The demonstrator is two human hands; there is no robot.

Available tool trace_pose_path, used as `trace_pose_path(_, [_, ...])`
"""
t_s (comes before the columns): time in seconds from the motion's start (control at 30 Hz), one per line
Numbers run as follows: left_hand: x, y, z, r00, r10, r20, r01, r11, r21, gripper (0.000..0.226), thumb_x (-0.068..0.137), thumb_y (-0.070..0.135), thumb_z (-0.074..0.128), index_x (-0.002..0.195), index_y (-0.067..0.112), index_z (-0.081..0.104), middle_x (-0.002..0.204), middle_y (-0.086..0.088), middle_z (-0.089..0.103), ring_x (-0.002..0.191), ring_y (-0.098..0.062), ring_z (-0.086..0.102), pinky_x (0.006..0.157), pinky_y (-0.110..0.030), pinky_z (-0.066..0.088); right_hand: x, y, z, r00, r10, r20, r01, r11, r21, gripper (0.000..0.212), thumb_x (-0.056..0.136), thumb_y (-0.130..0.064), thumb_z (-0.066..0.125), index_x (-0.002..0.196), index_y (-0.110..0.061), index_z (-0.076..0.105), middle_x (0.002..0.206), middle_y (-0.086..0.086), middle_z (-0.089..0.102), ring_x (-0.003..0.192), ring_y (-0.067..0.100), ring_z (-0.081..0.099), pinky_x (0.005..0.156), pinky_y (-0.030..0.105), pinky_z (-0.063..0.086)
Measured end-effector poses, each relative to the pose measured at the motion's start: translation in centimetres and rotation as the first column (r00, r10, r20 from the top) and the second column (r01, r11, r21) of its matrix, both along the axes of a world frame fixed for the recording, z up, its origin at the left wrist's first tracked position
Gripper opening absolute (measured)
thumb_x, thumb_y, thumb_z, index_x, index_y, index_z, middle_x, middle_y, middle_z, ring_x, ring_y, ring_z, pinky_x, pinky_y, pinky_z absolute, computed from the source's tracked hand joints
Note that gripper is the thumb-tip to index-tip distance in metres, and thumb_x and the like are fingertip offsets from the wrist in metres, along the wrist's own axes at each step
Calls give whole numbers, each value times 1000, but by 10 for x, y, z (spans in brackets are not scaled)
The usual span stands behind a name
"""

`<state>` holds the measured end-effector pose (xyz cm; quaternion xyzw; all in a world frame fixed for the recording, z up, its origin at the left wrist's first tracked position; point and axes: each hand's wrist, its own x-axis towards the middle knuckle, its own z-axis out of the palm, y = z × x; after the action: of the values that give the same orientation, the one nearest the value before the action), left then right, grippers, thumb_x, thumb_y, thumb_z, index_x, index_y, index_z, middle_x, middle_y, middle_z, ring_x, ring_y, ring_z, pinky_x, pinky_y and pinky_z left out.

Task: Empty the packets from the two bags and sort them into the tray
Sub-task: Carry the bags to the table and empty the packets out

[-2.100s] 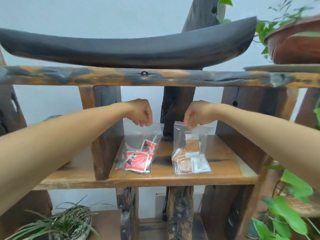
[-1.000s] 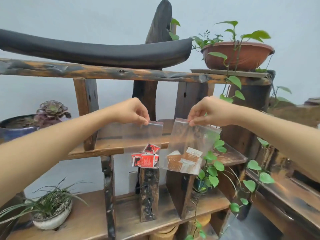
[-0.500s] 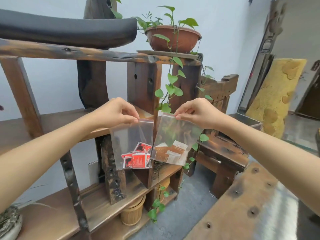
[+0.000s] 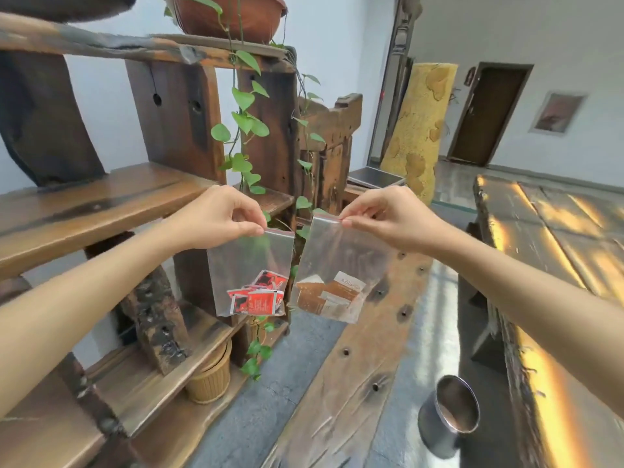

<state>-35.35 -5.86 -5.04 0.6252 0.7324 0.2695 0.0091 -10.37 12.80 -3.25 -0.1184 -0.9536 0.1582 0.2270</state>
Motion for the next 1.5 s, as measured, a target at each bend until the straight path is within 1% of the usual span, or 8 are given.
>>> trace_pose_path(0.2, [40,39,-28,981,-187,-60,185,982,-27,6,87,20,77,89,25,81,84,11,76,80,0,69,74,-28,59,71,-2,-32,985,-169,-28,168,986,-22,12,91,-29,77,99,-22,83,90,-8,78,84,6,69,74,17,53])
trace_pose_path(0.5, [118,83,-70,911,-411,-34,410,911,-43,8,86,16,78,89,22,81,86,11,76,81,-4,70,77,-36,60,162,-8,-78,929,-369,-16,368,929,-37,12,90,-33,77,97,-25,83,83,-2,75,75,14,65,71,25,50])
trace_pose_path(0.63, [157,94,-84,894,-449,4,449,893,-38,8,87,15,78,90,22,82,86,10,76,80,-5,70,77,-30,59,203,-21,-97,899,-436,-25,437,899,19,11,91,-33,76,97,-27,82,78,-7,69,70,7,59,69,25,47])
trace_pose_path(0.83, [223,96,-109,846,-529,72,534,838,-113,7,87,18,78,89,23,82,85,13,77,83,-4,69,72,-16,52,275,-53,-134,832,-549,-75,547,836,-52,10,91,-29,76,96,-23,82,79,-5,69,71,9,60,72,35,52])
trace_pose_path(0.97, [271,97,-127,794,-592,136,608,779,-153,6,87,20,78,87,25,81,86,16,77,85,2,70,73,-9,50,326,-87,-159,757,-651,-61,643,758,-107,9,91,-32,76,95,-27,81,80,-6,70,71,11,62,72,39,54])
trace_pose_path(1.23, [383,90,-163,637,-727,258,771,605,-198,8,85,15,80,84,22,80,82,12,77,82,4,70,73,-14,54,435,-170,-197,591,-806,-36,793,589,-156,13,94,-35,71,97,-28,81,80,-6,71,71,5,59,68,17,40])
trace_pose_path(1.4, [451,87,-192,539,-792,289,843,504,-190,10,84,12,80,81,21,79,80,8,78,81,-10,71,73,-24,54,494,-217,-224,462,-887,-1,860,448,-243,10,93,-30,74,97,-25,82,85,-8,75,71,3,61,68,18,46])
trace_pose_path(1.5, [487,87,-210,459,-839,293,888,423,-179,8,83,10,81,82,18,80,81,7,77,80,-10,70,74,-21,53,522,-242,-240,379,-925,34,891,354,-284,9,92,-30,75,97,-26,82,86,-13,75,74,5,63,69,23,50])
